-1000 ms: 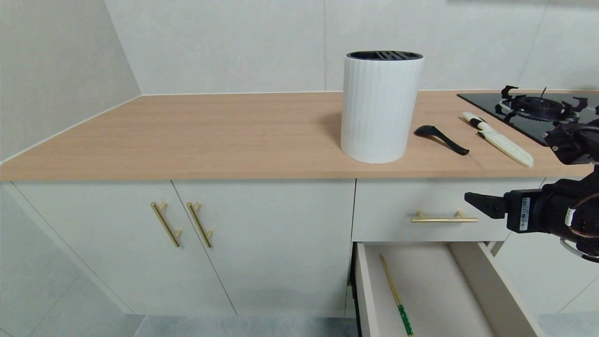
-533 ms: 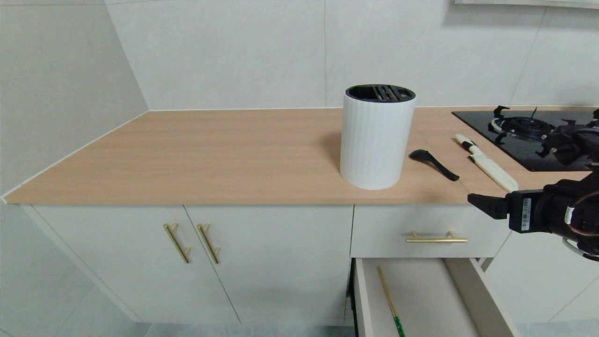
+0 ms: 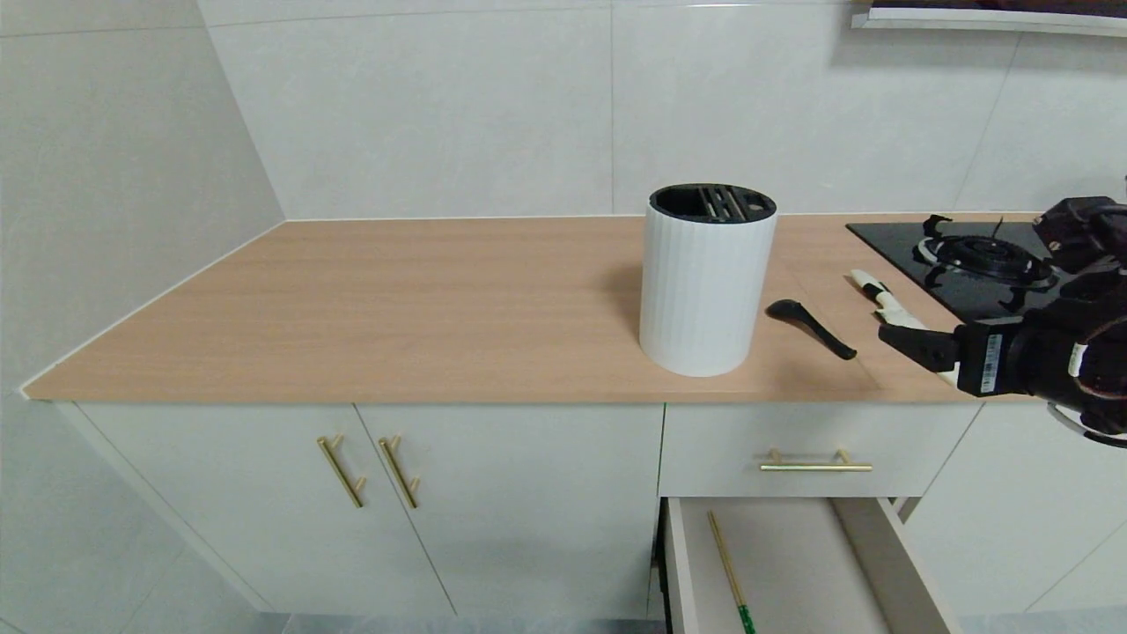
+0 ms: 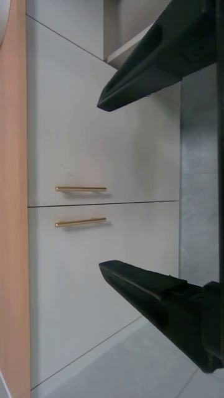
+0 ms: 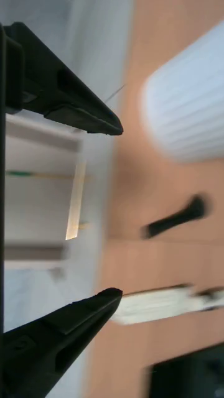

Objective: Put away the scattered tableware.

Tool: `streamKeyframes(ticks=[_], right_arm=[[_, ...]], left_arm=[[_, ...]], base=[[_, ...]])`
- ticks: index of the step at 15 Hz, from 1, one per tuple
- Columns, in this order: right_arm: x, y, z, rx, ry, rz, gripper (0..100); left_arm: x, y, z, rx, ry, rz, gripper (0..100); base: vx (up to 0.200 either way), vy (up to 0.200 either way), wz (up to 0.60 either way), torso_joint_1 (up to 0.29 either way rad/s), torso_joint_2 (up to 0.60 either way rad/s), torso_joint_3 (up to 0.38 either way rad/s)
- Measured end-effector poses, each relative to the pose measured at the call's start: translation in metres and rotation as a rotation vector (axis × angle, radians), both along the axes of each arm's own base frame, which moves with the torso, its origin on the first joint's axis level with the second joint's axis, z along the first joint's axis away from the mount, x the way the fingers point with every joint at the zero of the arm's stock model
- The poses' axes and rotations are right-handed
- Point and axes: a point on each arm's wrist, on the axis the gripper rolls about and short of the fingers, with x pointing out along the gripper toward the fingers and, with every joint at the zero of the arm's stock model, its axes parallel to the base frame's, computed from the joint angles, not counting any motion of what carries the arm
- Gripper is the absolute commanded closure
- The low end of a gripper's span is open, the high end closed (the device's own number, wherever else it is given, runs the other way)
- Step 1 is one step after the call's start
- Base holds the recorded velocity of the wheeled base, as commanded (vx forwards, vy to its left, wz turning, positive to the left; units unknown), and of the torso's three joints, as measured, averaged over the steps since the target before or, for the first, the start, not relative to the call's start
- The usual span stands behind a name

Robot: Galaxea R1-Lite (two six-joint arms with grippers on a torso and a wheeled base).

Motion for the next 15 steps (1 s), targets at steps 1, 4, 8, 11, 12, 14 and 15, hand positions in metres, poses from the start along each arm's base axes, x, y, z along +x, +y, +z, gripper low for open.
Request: streamKeyframes(ticks=[1,4,8,11,12,14,15], right_arm=[[0.008,-0.001,0.002,0.0,-0.009,0.002,0],[0.038,-0.004,0.008,-0.049,-0.022,0.084,0],[0.069,-0.002,-0.004,-0.097,0.152,0.127,0],[0.09,0.001,-0.017,-0.11,0.197,0.135,0],[0.096,0.001,-0.022,-0.113,0.204,0.128,0],[0.111,0.003,-0.029,-0.115,0.154,0.096,0],[0.119,0.003,-0.036,-0.116,0.149,0.086,0]], left_arm=[[0.0,0.0,0.0,0.0,0.0,0.0,0],[0.0,0.0,0.0,0.0,0.0,0.0,0],[0.0,0.0,0.0,0.0,0.0,0.0,0],[0.0,0.0,0.0,0.0,0.0,0.001,0],[0.0,0.0,0.0,0.0,0.0,0.001,0],[0.0,0.0,0.0,0.0,0.0,0.001,0],[0.0,0.0,0.0,0.0,0.0,0.0,0]], base=[[0.0,0.0,0.0,0.0,0.0,0.0],[0.0,0.0,0.0,0.0,0.0,0.0],[0.0,0.0,0.0,0.0,0.0,0.0],[0.0,0.0,0.0,0.0,0.0,0.0],[0.0,0.0,0.0,0.0,0.0,0.0],[0.0,0.0,0.0,0.0,0.0,0.0],[0.0,0.0,0.0,0.0,0.0,0.0]])
